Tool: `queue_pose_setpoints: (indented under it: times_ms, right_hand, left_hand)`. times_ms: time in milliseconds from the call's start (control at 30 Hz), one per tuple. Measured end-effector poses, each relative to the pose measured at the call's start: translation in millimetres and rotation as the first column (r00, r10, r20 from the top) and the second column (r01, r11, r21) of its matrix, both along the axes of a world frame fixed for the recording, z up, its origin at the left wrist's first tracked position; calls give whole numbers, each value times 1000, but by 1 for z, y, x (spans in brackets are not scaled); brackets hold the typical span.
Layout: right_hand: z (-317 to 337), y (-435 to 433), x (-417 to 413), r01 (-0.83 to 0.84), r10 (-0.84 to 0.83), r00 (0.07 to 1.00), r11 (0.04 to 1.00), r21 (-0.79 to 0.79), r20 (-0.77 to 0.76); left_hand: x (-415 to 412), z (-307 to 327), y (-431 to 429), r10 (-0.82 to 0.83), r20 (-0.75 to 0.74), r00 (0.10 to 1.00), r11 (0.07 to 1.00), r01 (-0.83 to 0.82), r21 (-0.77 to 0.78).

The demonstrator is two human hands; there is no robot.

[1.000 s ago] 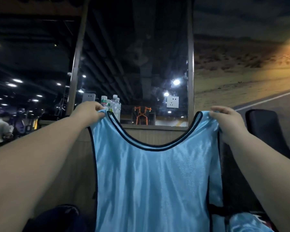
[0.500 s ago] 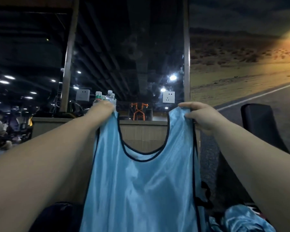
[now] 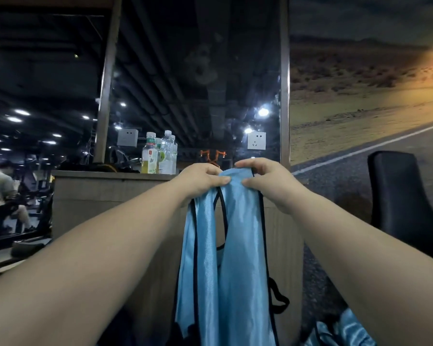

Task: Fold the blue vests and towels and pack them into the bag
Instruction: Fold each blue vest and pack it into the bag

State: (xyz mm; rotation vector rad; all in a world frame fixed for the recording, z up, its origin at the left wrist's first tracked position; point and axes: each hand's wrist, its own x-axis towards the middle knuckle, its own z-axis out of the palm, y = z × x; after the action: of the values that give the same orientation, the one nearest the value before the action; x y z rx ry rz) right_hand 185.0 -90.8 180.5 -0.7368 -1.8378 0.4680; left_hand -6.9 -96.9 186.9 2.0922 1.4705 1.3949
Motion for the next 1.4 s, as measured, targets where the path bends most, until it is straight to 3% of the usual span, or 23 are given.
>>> queue_pose_setpoints:
  times_ms: [167,467,633,733,833,900,1133,1400]
  right_hand:
    - [-3,1,10,225,-228,971,973,51,72]
    - [-10,5,4,96,-83,973,994,-55,214]
    - [-9,7,9,192,-181,958,981,-31,222]
    - [-5,14,22,340,-339,910,940,39,237]
    - [-1,25,53,555,-570,789,821,132,229]
    - [0,31,78,625,-633,747,773,110,200]
    - [0,41,97,648,-647,743,759,58,171]
    - [6,31,73,597,-605,766,795,109,216]
  left_hand:
    - [4,0,0,25,-34,999,999,-23,38]
    - [15,0,-6,-47,-207,977,993,68,94]
    - [8,3,-6,-23,-230,973,993,48,105]
    - [-8,7,-10,64,-230,971,994,-42,100]
    - [-43,13,-18,131,-181,975,991,-128,27]
    - [-68,17,-22,194,-188,963,981,-196,7]
    - [-104,15,-14,401,-262,878,914,-401,57]
    - [-99,11,-7,495,-369,786,867,-477,146]
